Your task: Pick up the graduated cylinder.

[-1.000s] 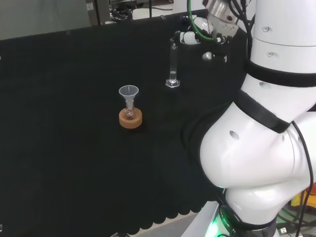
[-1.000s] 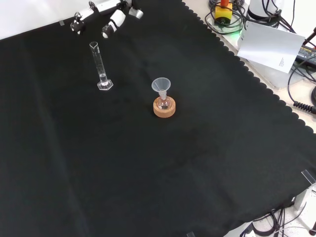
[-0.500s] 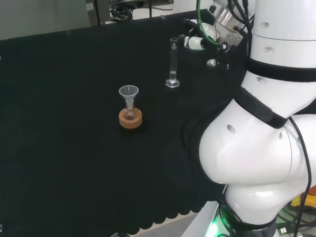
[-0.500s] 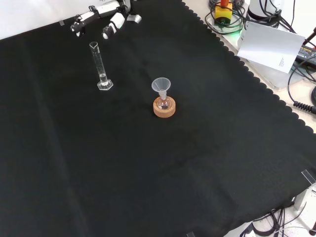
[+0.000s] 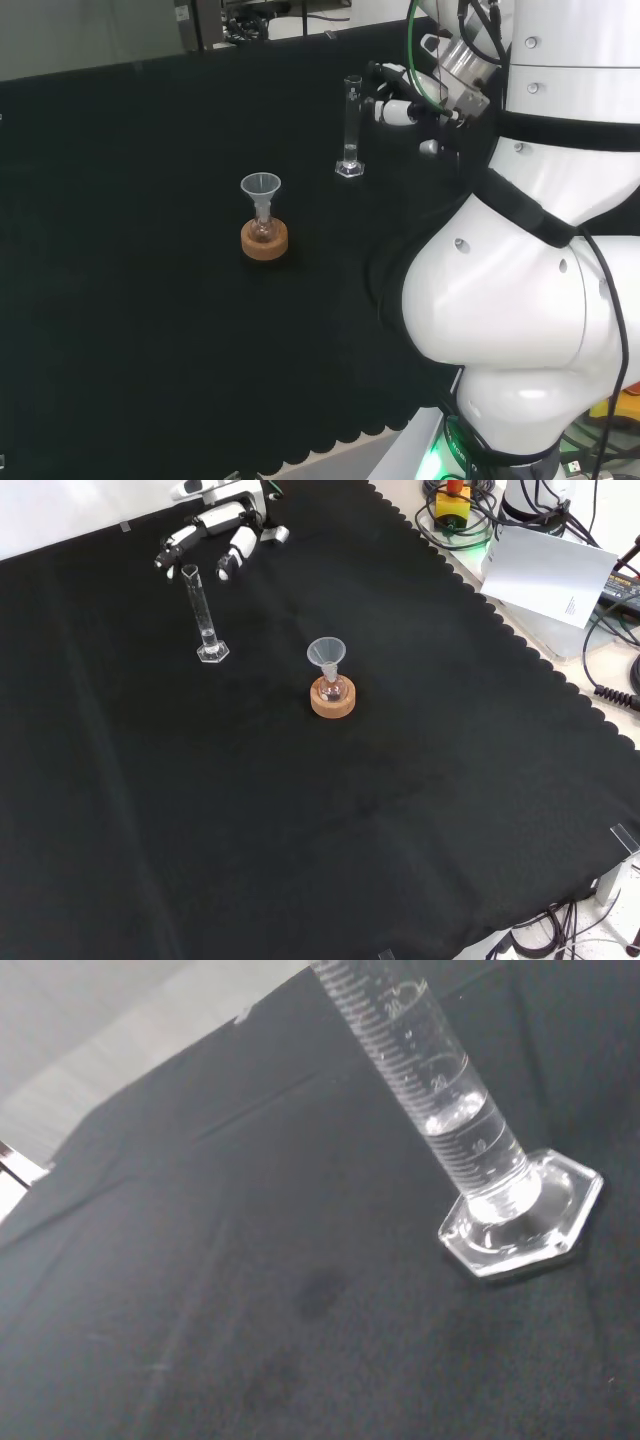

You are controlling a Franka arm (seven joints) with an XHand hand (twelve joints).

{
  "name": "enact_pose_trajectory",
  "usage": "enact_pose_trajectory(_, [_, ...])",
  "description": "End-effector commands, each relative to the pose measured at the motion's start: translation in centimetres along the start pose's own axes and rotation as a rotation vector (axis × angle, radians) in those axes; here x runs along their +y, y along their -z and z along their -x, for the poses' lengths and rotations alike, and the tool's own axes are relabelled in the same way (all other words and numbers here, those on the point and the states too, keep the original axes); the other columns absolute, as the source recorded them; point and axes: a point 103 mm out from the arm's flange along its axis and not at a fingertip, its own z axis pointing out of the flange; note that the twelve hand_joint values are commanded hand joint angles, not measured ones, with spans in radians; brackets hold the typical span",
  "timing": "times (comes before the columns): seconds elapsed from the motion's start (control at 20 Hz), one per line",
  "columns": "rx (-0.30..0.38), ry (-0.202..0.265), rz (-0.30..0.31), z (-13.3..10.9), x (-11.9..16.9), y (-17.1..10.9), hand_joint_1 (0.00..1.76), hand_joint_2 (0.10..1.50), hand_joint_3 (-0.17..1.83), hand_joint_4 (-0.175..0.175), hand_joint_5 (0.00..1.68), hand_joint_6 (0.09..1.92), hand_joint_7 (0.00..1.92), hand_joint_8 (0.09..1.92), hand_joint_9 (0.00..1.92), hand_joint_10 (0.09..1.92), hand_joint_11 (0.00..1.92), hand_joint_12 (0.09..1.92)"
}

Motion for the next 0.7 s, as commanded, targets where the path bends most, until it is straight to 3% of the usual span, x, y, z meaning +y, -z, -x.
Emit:
enact_pose_trajectory(0.05, [0.178,0.045,0.033,0.5,0.8,-2.3,0.85,1.07,-0.16,-0.028,0.3,0.09,0.2,0.63,0.42,0.65,0.22,1.34])
enact_pose_trajectory(0.25, [0.263,0.067,0.049,0.5,1.4,-3.1,0.93,1.05,-0.17,-0.029,0.33,0.09,0.22,0.63,0.43,0.64,0.22,1.33])
enact_pose_trajectory(0.7, [0.352,0.122,0.064,-0.4,2.3,-4.3,0.93,1.02,-0.17,-0.031,0.36,0.09,0.23,0.62,0.45,0.63,0.24,1.32])
